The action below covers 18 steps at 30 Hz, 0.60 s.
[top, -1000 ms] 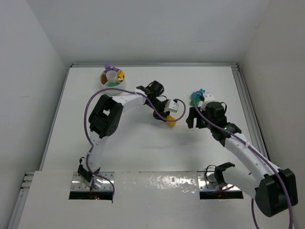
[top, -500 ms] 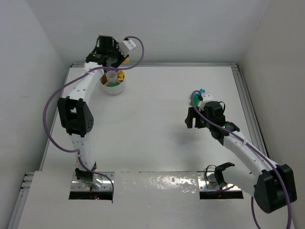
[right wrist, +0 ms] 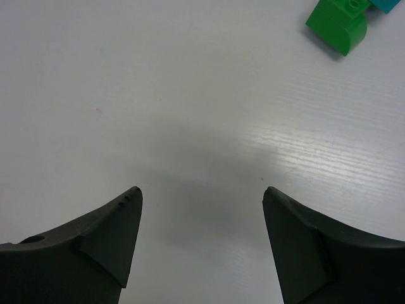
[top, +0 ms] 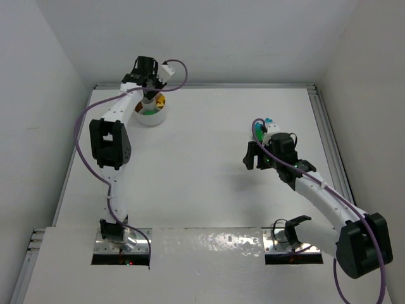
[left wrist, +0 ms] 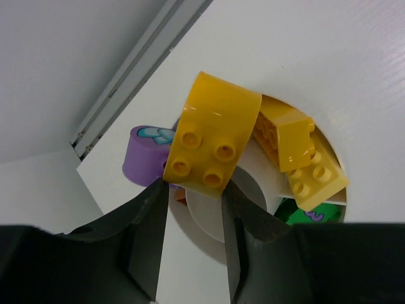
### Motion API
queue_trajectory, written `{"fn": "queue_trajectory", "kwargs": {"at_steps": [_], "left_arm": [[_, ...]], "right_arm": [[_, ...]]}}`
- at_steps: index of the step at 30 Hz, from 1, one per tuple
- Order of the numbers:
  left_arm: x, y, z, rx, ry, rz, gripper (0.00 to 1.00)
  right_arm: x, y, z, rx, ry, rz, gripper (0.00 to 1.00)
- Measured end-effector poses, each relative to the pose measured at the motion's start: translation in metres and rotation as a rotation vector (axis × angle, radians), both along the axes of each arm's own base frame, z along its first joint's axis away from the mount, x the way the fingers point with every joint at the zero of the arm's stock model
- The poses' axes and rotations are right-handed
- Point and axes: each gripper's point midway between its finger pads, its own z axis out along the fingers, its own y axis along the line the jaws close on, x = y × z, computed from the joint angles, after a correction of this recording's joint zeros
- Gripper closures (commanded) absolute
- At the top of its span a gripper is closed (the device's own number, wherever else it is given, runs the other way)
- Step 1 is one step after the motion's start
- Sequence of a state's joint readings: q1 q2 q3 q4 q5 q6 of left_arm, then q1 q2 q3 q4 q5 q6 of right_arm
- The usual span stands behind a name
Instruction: Sort the legos into containers by color
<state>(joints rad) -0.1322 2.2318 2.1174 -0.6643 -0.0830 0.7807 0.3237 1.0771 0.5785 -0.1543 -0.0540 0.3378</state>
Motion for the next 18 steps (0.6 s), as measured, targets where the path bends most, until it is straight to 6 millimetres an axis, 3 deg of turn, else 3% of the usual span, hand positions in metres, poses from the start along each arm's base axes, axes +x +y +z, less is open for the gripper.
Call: {"fn": "queue_trajectory", "kwargs": {"at_steps": [4, 18], "left_arm": [[0.0004, 0.0003, -0.0079, 0.001, 0.016, 0.005, 1.00], [0.0003, -0.0094, -0.0087, -0.039, 0.019, -0.017, 1.00]], "right_arm": [[-0.0001, 0.0005, 0.0001, 0.005, 0.002, -0.003, 0.25], [0.0004, 0.0011, 0.0008, 0.012, 0.001, -0.007, 0.24]]}}
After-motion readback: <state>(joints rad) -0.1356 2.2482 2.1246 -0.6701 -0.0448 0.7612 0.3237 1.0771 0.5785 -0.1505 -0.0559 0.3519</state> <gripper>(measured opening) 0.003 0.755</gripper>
